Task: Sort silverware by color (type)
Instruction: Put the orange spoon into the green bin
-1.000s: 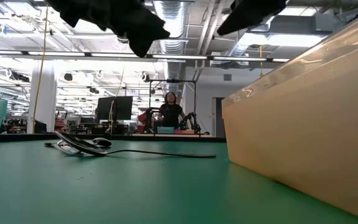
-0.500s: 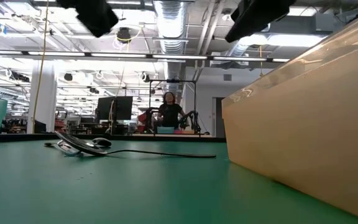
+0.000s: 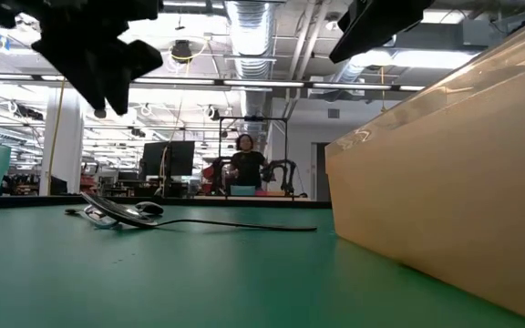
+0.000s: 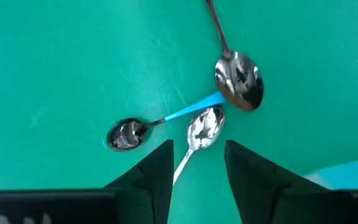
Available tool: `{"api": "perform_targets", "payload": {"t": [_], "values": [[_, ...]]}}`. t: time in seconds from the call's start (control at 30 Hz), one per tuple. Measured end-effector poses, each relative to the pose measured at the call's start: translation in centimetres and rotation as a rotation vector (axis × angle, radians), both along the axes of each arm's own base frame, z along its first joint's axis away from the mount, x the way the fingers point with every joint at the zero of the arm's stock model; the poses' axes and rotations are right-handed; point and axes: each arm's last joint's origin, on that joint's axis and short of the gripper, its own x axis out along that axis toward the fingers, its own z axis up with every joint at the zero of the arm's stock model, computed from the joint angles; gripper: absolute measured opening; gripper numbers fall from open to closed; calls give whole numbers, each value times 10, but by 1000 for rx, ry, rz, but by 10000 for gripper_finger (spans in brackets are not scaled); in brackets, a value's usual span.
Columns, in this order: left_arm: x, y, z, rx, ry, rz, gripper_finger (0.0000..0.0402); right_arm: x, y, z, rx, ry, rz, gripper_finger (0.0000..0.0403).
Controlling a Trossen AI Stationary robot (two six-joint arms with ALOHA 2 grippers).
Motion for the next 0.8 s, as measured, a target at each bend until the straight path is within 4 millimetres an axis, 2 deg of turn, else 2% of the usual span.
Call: {"api": "perform_targets", "payload": {"t": [0.27, 0.43, 0.63, 0.8], "values": [[13, 6, -22, 81, 112, -109, 208, 0, 0, 0, -1, 3, 0, 71], [12, 16, -33, 108, 230, -128, 253, 0, 0, 0, -1, 4, 1, 71], [5, 32, -45, 117, 302, -119, 261, 0, 0, -1, -2, 8, 0, 71], [3, 36, -58, 120, 294, -135, 261, -2, 0, -2, -1, 27, -4, 71]]}}
